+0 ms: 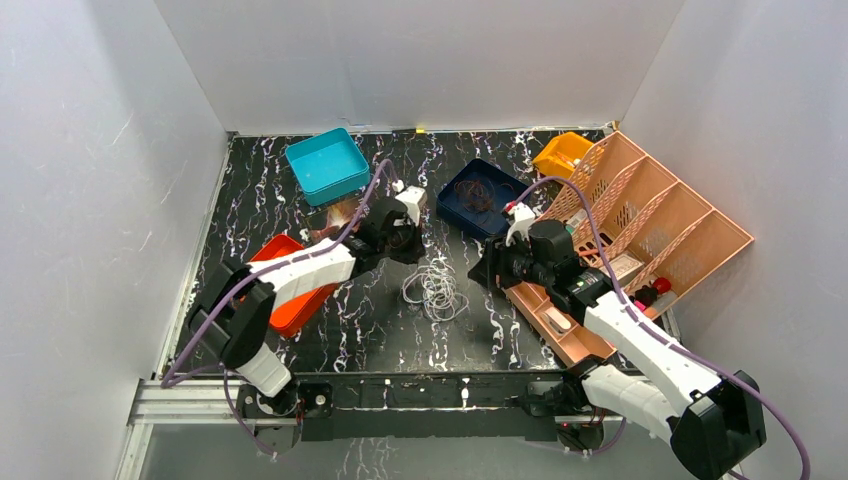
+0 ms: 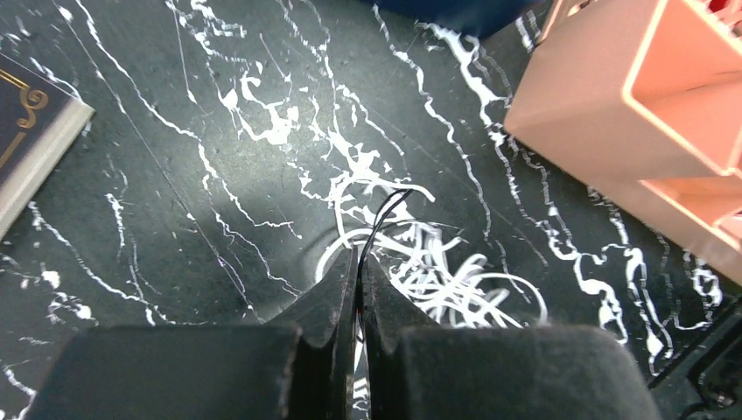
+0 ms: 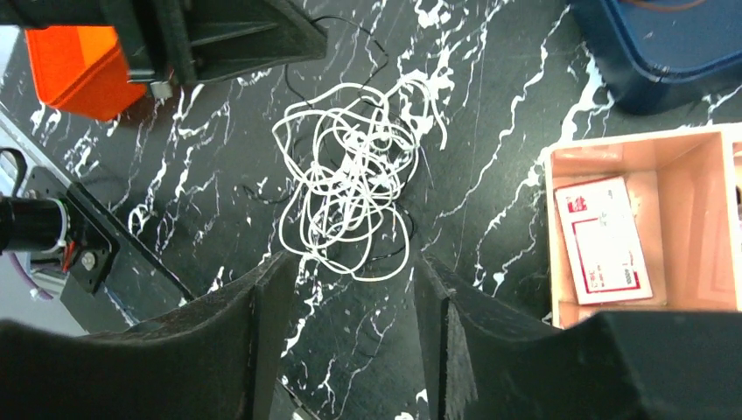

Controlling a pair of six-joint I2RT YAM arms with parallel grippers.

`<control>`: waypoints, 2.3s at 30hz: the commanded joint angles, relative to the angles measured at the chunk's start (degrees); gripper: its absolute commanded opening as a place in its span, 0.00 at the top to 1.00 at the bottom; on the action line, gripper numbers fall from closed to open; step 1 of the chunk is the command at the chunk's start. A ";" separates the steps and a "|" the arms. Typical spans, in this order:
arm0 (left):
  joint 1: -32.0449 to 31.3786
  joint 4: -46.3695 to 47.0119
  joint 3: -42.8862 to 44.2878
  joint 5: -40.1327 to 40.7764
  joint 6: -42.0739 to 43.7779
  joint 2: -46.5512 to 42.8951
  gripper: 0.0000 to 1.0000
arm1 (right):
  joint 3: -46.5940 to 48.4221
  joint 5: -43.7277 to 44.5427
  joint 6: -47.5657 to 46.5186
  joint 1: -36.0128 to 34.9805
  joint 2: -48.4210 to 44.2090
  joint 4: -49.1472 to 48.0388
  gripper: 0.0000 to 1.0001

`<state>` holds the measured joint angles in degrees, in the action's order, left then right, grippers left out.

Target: Untangle the cables

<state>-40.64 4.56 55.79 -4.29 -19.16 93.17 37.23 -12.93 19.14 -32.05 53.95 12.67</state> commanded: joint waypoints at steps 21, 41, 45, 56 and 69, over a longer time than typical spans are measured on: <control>-0.31 -12.23 8.08 -0.41 -4.05 -18.93 1.00 | 0.35 -9.87 10.34 -2.13 18.65 -51.16 0.16; -0.38 -22.09 24.60 -4.71 -0.97 -20.53 1.00 | 2.55 -2.39 11.90 -6.66 40.00 -68.11 0.21; -0.40 -25.46 31.41 -2.32 1.10 -19.85 1.00 | 0.72 -1.43 9.60 -9.19 40.06 -66.60 0.23; -0.39 -30.65 50.83 3.05 6.33 -15.02 1.00 | -6.19 0.45 8.66 -13.39 40.37 -66.05 0.36; -0.39 -29.30 64.90 10.63 12.88 -10.21 1.00 | -15.22 1.79 9.78 -17.08 39.96 -67.48 0.37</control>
<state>-40.73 -25.82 116.90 2.83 -9.41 82.72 24.67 -11.97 28.75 -48.01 94.24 -50.96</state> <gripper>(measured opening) 0.010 0.634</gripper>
